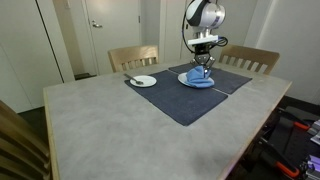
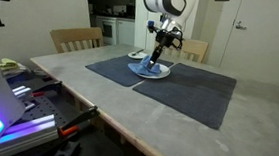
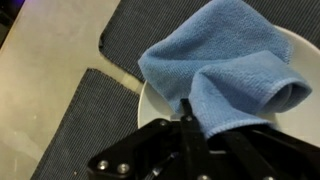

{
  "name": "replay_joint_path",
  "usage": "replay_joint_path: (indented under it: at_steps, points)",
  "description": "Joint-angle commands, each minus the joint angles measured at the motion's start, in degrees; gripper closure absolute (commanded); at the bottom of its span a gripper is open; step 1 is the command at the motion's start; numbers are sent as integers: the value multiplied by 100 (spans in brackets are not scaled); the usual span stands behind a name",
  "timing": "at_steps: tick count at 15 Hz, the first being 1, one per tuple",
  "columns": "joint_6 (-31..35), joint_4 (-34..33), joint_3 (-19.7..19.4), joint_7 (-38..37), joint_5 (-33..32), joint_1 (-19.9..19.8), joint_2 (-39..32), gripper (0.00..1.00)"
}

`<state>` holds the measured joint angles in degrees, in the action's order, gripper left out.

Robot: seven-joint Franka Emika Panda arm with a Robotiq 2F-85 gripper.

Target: Use the towel to wipe the plate in the middle of the mats

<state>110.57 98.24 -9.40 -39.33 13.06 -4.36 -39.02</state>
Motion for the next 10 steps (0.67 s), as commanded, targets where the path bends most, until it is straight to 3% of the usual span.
replay_joint_path:
  at_steps: [1,10]
  points:
    - [-137,-42,127,169,-46,99,17,98]
    - [1074,-388,186,107,212,71,-141,98]
